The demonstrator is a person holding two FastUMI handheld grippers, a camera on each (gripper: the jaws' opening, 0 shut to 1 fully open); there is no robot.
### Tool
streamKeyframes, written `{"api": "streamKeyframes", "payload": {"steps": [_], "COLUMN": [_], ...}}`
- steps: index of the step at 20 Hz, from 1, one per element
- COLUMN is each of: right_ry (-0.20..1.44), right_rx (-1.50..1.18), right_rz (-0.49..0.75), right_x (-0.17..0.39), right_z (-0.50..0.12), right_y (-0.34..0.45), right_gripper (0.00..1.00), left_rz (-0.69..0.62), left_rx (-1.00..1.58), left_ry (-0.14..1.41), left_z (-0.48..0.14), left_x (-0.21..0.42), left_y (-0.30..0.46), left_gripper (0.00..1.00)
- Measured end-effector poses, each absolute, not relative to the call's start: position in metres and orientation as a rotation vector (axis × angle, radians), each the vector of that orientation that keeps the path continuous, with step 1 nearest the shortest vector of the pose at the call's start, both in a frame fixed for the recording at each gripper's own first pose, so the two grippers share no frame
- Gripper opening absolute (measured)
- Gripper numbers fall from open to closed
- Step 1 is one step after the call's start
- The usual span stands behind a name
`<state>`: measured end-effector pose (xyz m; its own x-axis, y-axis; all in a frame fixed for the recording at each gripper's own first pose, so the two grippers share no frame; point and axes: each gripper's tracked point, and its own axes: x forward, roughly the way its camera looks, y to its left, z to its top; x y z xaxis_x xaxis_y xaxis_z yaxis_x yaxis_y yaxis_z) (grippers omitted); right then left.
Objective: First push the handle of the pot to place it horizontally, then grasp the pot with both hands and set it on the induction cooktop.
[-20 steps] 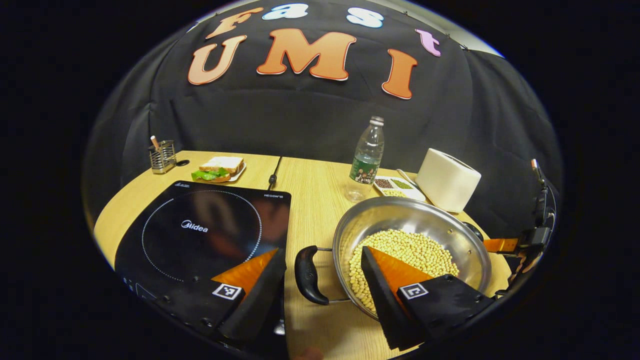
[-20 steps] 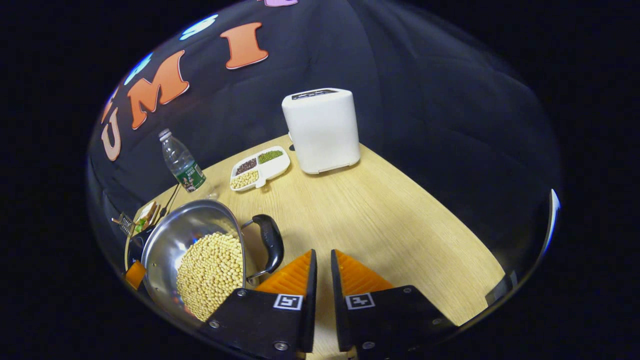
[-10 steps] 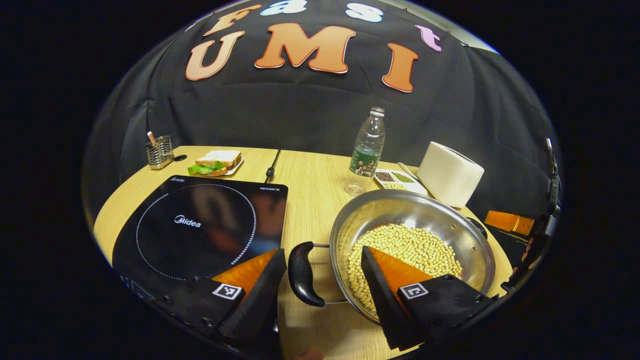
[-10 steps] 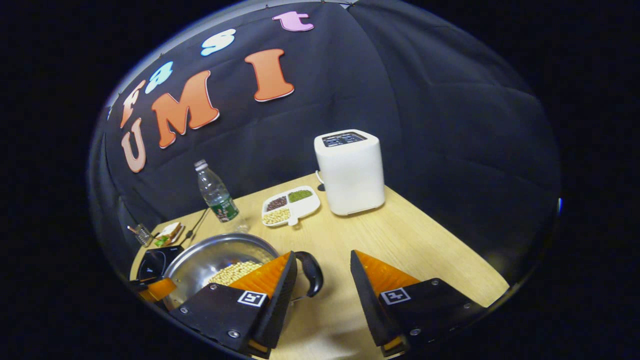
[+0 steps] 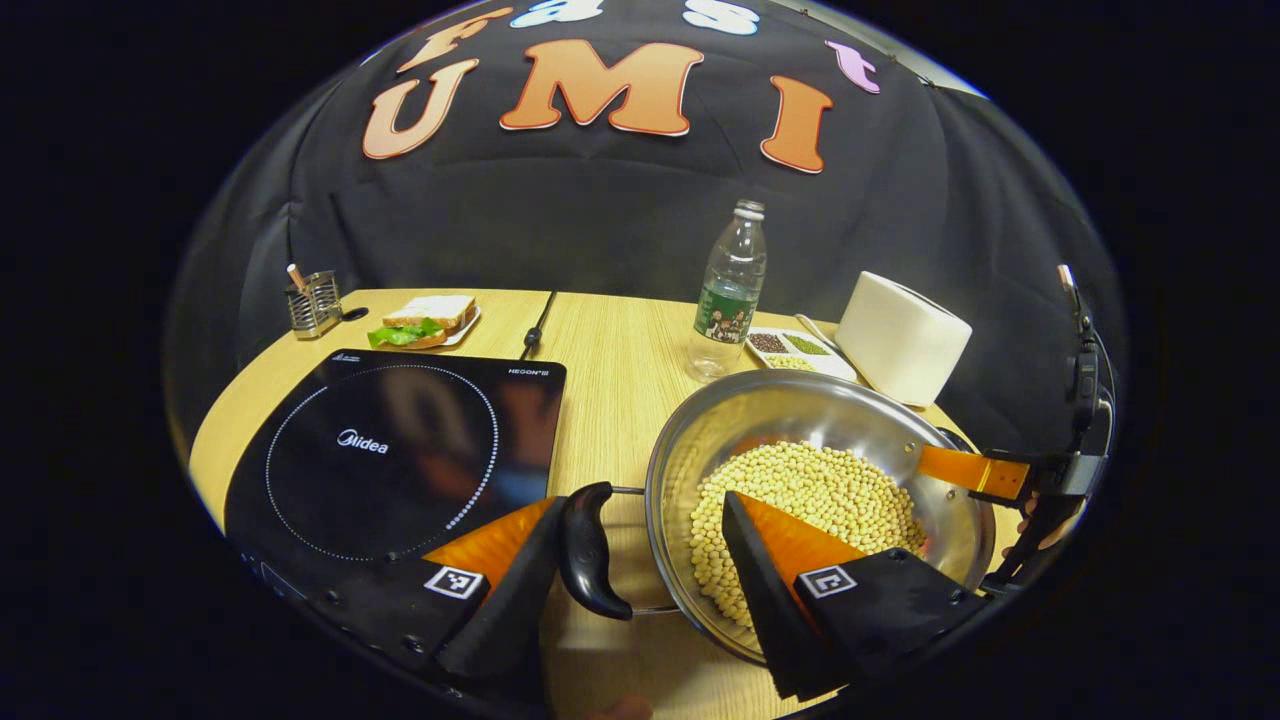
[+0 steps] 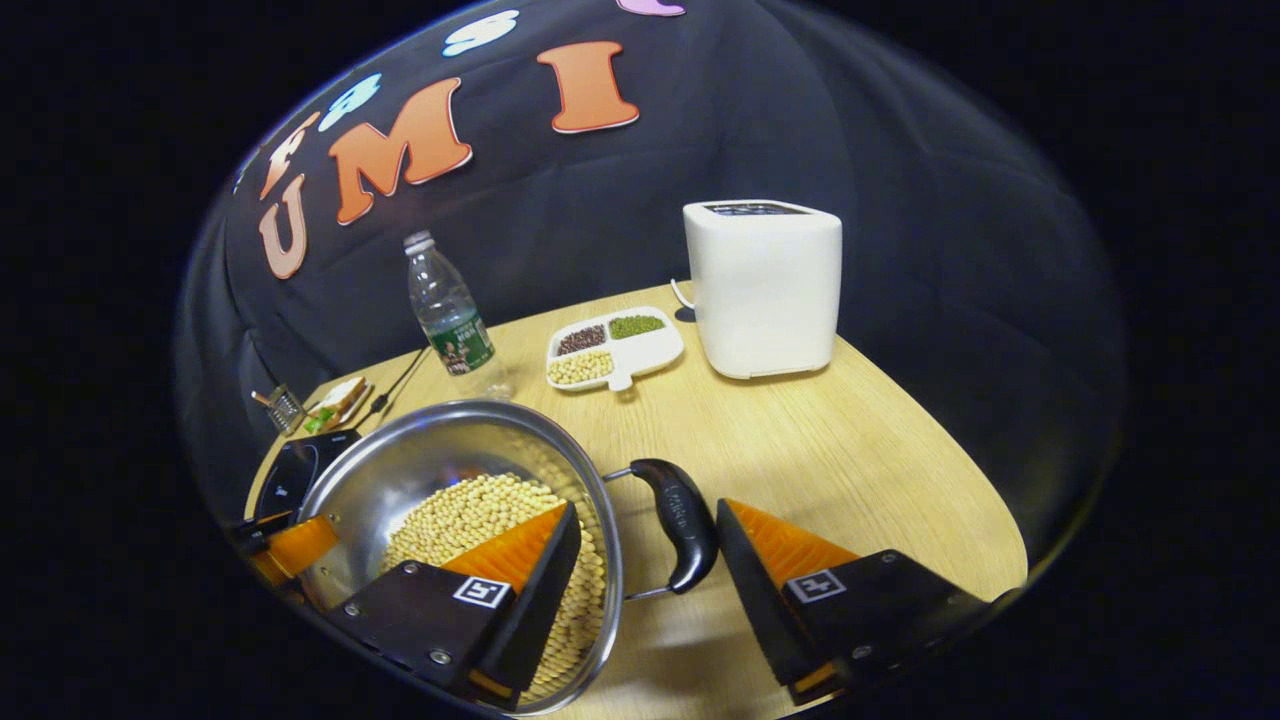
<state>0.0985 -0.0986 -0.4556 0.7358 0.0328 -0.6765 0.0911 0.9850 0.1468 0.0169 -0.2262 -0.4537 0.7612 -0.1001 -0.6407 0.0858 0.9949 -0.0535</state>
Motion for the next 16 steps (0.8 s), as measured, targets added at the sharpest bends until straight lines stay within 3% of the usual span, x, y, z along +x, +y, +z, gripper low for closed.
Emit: {"api": "streamKeyframes", "payload": {"steps": [2, 6, 10, 11, 13, 16], "right_ry": [0.75, 0.763, 0.767, 0.767, 0.77, 0.781], "right_rx": [0.181, 0.178, 0.186, 0.192, 0.205, 0.202], "right_rz": [-0.022, -0.024, -0.039, -0.045, -0.055, -0.069], "right_x": [0.096, 0.091, 0.088, 0.089, 0.087, 0.083], "right_z": [-0.453, -0.454, -0.453, -0.453, -0.454, -0.453], "right_y": [-0.098, -0.102, -0.105, -0.105, -0.106, -0.107], "right_gripper": [0.63, 0.53, 0.56, 0.56, 0.56, 0.56], "left_rz": [-0.092, -0.094, -0.078, -0.063, -0.066, -0.063], "left_rx": [-0.009, 0.02, 0.064, 0.082, 0.076, 0.073], "left_ry": [0.707, 0.727, 0.749, 0.755, 0.78, 0.795], "left_z": [-0.455, -0.461, -0.467, -0.468, -0.471, -0.47], "left_x": [0.019, 0.023, 0.025, 0.026, 0.027, 0.026], "left_y": [-0.226, -0.23, -0.224, -0.219, -0.221, -0.221], "left_gripper": [0.99, 0.98, 0.98, 0.95, 0.72, 0.66]}}
